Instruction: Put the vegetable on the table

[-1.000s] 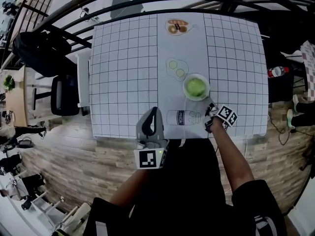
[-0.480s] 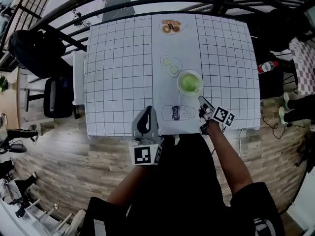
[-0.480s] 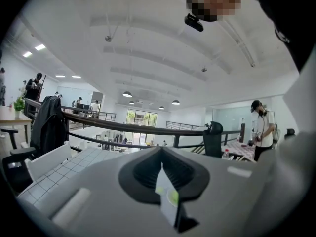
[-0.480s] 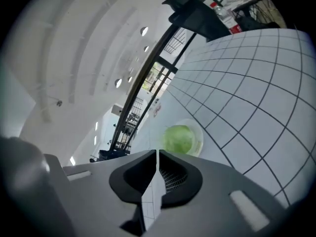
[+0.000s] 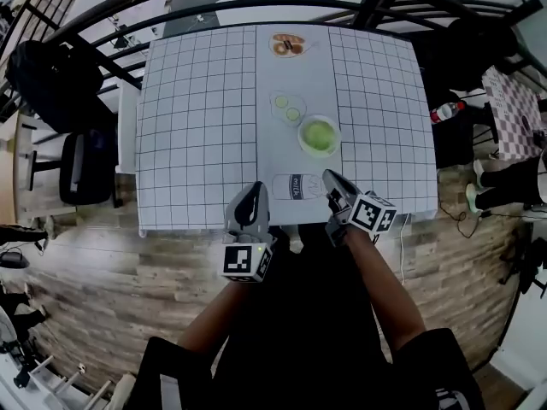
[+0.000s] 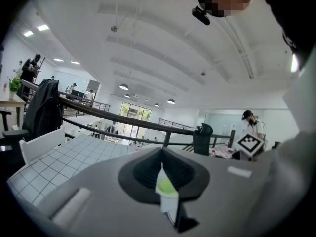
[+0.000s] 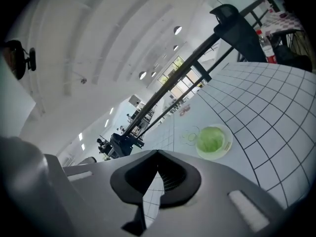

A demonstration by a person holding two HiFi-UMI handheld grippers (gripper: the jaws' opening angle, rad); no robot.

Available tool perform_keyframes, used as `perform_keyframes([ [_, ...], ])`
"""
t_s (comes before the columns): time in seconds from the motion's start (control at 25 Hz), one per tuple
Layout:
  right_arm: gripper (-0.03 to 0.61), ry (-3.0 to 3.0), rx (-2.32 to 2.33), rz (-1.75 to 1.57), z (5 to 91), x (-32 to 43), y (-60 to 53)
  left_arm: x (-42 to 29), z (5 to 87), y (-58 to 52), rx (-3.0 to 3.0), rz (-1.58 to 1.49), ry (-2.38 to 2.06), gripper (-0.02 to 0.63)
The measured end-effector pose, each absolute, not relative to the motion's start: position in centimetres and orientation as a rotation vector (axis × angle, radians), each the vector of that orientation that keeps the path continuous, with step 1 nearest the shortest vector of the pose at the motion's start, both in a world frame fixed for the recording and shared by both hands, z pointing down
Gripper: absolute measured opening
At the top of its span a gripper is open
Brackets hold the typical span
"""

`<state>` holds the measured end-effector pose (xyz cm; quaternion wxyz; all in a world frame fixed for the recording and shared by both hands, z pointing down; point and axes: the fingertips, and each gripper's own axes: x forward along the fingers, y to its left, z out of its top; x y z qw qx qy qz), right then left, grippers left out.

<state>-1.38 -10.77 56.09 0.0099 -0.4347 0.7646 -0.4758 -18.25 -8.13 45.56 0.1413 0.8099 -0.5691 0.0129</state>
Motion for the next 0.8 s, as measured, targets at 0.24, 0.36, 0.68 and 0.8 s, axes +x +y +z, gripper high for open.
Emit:
perform_keyframes([
  [0.24, -0.002, 2.494, -1.288, -1.289, 50.1, -2.4, -8.2, -15.0, 45.3, -5.6, 2.391, 0.005, -1.535, 0.008],
  [0.36, -0.002, 2.599, -1.308, -1.119, 47.1, -1.8, -6.4, -13.1, 43.8, -4.4, 2.422, -0.015, -1.531, 0.008],
  [0.68, -0.002, 2.693, -1.422, -0.728, 42.6, 3.6, -1.4, -7.9, 41.9, -0.7, 2.368, -0.028, -1.655, 0.008],
  [0.8, -0.002, 2.702, -1.457, -0.548, 40.4, 6.0, 0.7, -4.3, 40.4, 1.2, 2.432, -0.039, -1.674, 0.008],
])
